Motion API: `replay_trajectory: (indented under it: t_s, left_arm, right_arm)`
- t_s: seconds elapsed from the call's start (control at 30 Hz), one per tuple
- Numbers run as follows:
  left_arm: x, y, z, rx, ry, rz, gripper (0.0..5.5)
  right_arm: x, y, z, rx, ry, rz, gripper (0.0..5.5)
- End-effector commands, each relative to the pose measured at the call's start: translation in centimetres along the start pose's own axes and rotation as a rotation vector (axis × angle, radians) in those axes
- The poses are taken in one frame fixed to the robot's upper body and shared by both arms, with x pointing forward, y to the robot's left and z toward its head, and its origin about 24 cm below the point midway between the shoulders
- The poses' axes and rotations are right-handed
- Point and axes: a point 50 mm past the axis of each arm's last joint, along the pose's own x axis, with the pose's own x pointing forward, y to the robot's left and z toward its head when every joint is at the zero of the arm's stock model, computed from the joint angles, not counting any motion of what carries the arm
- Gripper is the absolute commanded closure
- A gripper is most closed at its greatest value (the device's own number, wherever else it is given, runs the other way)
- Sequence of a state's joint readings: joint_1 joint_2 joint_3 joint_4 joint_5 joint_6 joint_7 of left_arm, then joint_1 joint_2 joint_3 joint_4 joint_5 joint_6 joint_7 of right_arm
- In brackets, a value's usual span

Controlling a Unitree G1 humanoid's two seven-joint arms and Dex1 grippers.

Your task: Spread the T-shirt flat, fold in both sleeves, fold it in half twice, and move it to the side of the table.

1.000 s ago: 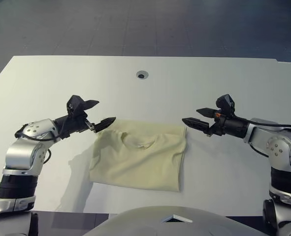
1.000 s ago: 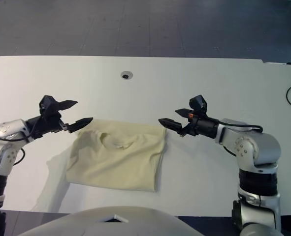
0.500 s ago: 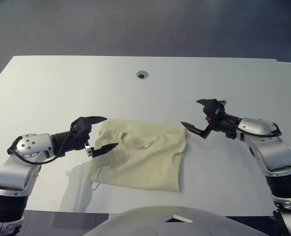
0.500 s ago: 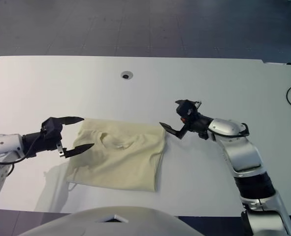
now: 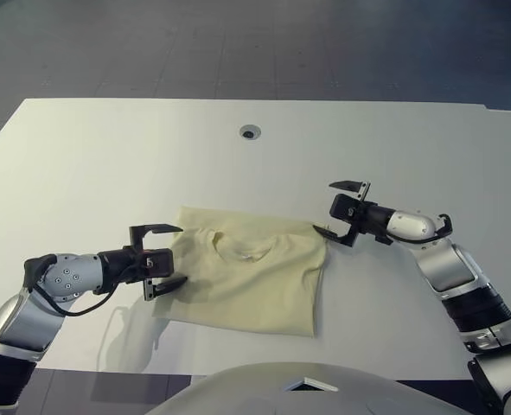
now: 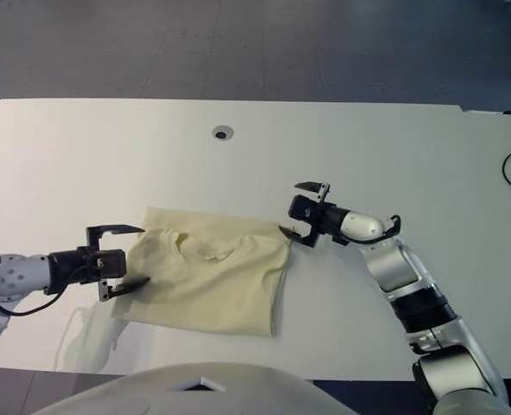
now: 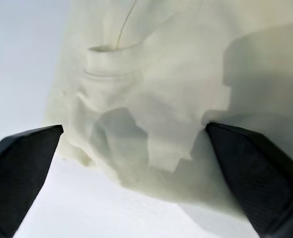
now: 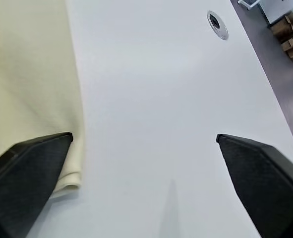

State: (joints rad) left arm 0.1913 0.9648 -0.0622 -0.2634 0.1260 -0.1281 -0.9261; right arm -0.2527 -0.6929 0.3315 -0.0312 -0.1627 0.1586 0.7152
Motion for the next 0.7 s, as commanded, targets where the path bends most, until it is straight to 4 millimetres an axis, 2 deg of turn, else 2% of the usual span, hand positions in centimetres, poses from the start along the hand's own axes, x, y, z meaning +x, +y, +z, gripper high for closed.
replay_trajectory:
  t_s: [0.03,0.3,0.5,0.7]
  left_arm:
    - [0.9,-0.9,-2.3,0.047,0.165,-0.085,0.12]
    - [2.7,2.9,-2.7,0.346,0.184,-0.057,0.12]
    - [4.6,5.2,-2.2,0.64,0.075,-0.033,0.12]
    - [6.4,7.5,-0.2,0.941,-0.082,0.022,0.12]
  right_arm:
    - [-0.2,1.3,-1.1,-0.072,0.082,0.11,0.1]
    - [-1.5,2.6,-0.6,-0.216,0.13,0.223,0.1]
    - [-3.0,3.3,0.4,-0.266,0.138,0.308,0.1]
    - [-4.4,4.8,2.0,-0.23,0.105,0.349,0.1]
